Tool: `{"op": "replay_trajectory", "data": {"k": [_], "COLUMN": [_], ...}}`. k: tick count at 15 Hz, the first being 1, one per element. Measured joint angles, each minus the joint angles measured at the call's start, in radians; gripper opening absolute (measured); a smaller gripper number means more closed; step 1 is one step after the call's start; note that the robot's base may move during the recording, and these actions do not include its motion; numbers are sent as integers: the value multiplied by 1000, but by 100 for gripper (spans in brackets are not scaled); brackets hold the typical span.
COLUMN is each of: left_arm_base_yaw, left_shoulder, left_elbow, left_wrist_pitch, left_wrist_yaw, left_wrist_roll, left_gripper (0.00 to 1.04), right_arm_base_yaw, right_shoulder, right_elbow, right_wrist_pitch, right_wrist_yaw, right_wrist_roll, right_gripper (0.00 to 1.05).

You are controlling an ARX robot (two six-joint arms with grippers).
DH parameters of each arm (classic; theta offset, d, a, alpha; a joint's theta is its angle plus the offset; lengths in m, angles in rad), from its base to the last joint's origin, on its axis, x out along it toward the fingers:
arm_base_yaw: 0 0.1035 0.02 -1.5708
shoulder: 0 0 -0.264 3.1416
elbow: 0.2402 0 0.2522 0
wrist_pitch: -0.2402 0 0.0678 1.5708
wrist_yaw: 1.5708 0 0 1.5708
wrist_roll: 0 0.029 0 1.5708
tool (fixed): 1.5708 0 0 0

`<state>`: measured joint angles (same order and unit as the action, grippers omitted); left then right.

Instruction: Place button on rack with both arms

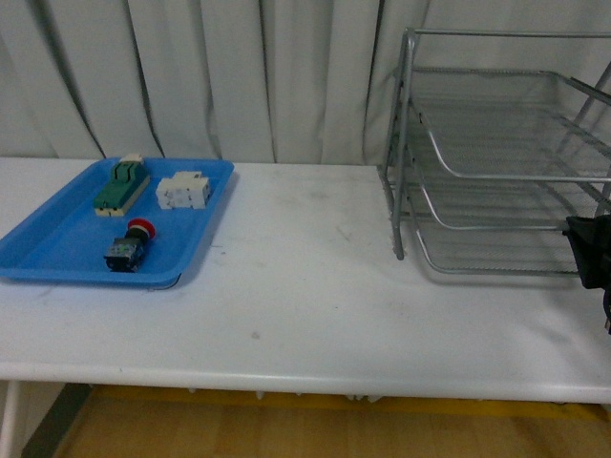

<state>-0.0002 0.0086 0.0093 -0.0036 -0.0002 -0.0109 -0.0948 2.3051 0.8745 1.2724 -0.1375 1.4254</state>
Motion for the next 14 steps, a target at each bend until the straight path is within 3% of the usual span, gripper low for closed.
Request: {"op": "replay_trajectory", "data": {"k": [4,14], "left_arm_base_yaw": [0,0], "left_shoulder": [0,0], "left_elbow": [0,0], "left_wrist_pitch": [0,0], "left_wrist_yaw": [0,0], "left_wrist_roll": [0,0], "left_gripper": [98,98], "right_arm_base_yaw": [-6,-32], "right_shoulder": [-26,-227], "right_elbow": [-51,-426], "right_wrist_pitch": [7,31], "right_wrist_yaw": [-10,-100], "right_wrist_roll": [14,-44], "right_gripper": [5,5]}}
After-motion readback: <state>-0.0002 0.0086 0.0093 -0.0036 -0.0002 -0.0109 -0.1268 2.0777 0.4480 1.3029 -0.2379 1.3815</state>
